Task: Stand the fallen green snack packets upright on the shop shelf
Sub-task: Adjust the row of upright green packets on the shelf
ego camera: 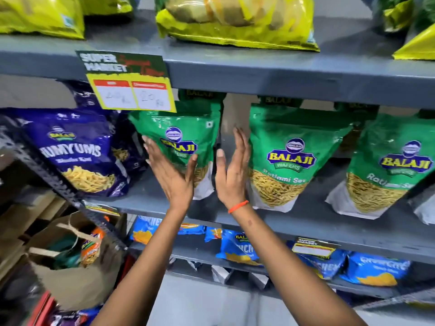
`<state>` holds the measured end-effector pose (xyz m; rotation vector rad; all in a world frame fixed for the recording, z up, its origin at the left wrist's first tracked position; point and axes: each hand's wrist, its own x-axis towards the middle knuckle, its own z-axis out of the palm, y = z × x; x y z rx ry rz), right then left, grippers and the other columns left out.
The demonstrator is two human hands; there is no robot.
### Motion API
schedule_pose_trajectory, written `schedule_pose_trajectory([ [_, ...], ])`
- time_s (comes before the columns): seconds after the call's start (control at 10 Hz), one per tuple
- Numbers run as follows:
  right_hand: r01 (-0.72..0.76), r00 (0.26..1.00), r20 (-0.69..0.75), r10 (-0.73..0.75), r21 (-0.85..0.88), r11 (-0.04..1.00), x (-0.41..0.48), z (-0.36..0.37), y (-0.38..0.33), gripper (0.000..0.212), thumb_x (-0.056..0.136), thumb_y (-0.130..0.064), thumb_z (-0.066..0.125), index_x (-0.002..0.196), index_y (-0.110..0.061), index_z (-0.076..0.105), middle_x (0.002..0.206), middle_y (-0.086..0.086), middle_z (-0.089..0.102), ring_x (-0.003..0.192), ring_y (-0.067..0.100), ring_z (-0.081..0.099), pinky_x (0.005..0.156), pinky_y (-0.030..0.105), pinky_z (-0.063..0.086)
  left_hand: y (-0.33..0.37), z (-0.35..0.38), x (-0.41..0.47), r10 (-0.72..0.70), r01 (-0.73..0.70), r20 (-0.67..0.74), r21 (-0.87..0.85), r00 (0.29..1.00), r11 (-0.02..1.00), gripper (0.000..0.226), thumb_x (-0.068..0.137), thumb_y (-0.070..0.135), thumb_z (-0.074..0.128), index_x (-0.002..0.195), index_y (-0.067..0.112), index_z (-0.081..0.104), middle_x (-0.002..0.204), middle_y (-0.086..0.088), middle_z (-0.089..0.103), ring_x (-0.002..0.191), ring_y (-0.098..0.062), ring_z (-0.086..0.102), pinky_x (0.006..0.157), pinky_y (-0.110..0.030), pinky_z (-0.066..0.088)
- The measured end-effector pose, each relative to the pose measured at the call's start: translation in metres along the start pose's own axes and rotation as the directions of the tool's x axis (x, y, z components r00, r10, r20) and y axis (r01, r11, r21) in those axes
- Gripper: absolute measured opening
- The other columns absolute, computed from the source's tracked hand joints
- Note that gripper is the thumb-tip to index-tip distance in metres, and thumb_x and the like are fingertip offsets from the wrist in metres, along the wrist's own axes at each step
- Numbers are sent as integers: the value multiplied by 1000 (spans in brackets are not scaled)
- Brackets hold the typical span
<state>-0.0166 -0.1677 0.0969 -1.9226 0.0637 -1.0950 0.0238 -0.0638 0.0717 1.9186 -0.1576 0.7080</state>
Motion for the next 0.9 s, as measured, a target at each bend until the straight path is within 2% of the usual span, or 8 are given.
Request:
schedule_pose_trajectory([
  [0.1,-382,912,198,358,95,919,-17,37,25,61,91,-42,37,139,-4,31,149,15,35,139,17,29,119,26,17,-40,-10,6,-173,192,133,-145,976,971,110,71,70,53,146,8,1,157,-13,7,145,-17,8,119,-33,10],
  [0.2,-617,763,349,544,142,774,-27,47,35,54,95,-39,37,140,-10,31,150,9,35,139,17,31,117,30,24,-54,-13,6,-285,350,266,-242,921,905,112,65,73,57,145,13,9,155,-10,19,142,-18,20,116,-29,19],
  [0.3,-708,673,458,580,174,685,-37,52,36,44,99,-31,31,139,-14,33,136,-8,39,124,0,33,88,-8,29,-67,-13,4,-335,440,365,-255,868,861,103,61,74,60,138,16,26,143,-8,43,130,-17,43,111,-35,35],
  [0.4,-719,660,477,580,177,672,-42,56,35,44,99,-30,30,141,-16,30,129,-13,36,121,-4,30,74,-16,26,-70,-15,5,-354,463,376,-256,857,849,106,58,76,60,136,13,28,139,-8,47,126,-17,47,107,-29,39],
  [0.5,-719,662,472,582,181,671,-45,58,36,45,98,-32,30,142,-19,28,128,-14,35,121,-3,30,89,-2,30,-64,-22,3,-354,462,381,-244,854,853,111,55,79,58,137,11,26,134,-3,47,117,-10,48,89,1,38],
  [0.7,-677,692,435,576,113,727,-41,44,30,43,99,-34,30,138,-16,36,132,-8,42,125,4,35,101,16,25,-55,-31,2,-388,445,316,-134,866,885,127,53,91,38,145,9,9,156,-10,17,143,-19,18,119,-29,15],
  [0.8,-600,731,397,555,-13,800,-35,30,33,43,97,-35,33,131,-11,43,138,8,47,130,20,42,105,26,31,-44,-36,-8,-338,347,206,-8,919,938,114,65,86,29,145,7,10,156,-13,15,144,-22,13,119,-36,10],
  [0.9,-416,733,459,503,-283,864,-20,-5,30,35,93,-30,43,118,-8,55,126,19,57,116,33,52,96,36,41,-19,-41,-27,-123,119,12,149,992,982,68,88,53,45,137,9,29,139,-15,42,128,-27,35,110,-38,27],
])
